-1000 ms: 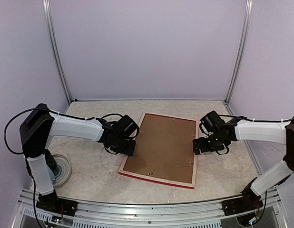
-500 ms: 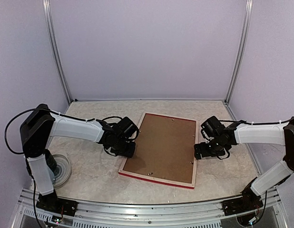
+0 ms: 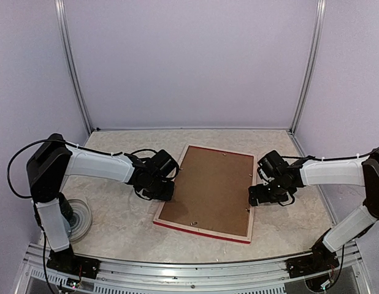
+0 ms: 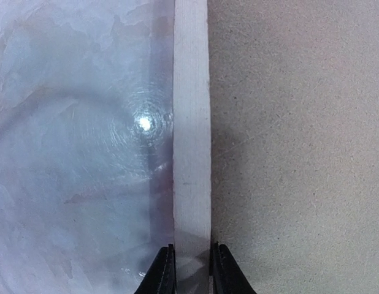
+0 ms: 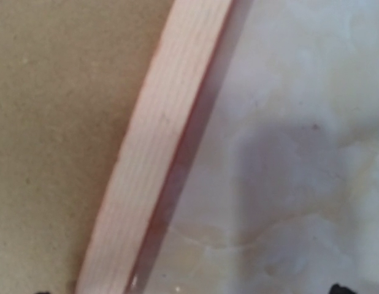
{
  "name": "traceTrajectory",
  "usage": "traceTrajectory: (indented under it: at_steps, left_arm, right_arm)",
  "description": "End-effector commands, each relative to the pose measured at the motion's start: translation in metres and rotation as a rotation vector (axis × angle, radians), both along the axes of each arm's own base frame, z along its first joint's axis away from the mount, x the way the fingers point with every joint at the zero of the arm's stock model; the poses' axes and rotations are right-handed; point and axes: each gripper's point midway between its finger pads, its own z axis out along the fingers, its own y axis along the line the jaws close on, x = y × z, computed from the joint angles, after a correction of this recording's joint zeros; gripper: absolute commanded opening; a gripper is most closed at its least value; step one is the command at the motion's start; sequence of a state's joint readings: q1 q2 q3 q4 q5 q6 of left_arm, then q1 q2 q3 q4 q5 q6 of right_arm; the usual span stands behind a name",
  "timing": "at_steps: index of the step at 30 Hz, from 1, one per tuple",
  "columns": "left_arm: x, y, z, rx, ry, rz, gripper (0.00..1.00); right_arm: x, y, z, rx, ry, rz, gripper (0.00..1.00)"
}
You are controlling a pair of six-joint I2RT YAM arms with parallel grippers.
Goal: Put the photo into the frame
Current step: Press the fastener onto the backboard.
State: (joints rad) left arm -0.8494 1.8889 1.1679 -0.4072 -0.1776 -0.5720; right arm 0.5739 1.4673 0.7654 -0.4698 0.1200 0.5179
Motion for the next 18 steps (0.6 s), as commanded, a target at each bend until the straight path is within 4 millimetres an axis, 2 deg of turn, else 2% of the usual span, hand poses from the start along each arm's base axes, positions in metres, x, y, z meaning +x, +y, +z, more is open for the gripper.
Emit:
traceTrajectory:
  at_steps: [1, 6, 13, 18]
  left_arm:
    - [-0.007, 0.007, -0.017, 0.05, 0.041, -0.014, 0.18]
    - [0.001, 0.005, -0.003, 0.042, 0.006, -0.004, 0.35]
    - [0.023, -0.003, 0.032, -0.004, -0.075, 0.019, 0.57]
    - [0.028, -0.005, 0.054, -0.031, -0.116, 0.024, 0.72]
  right_arm:
    - [0.001, 0.006, -0.002, 0.006, 0.003, 0.011, 0.98]
    - [0.003, 0.005, 0.002, 0.001, -0.008, 0.01, 0.98]
    - [0.006, 0.005, 0.006, -0.003, -0.017, 0.009, 0.98]
    - [0.009, 0.004, 0.015, -0.006, -0.043, 0.008, 0.99]
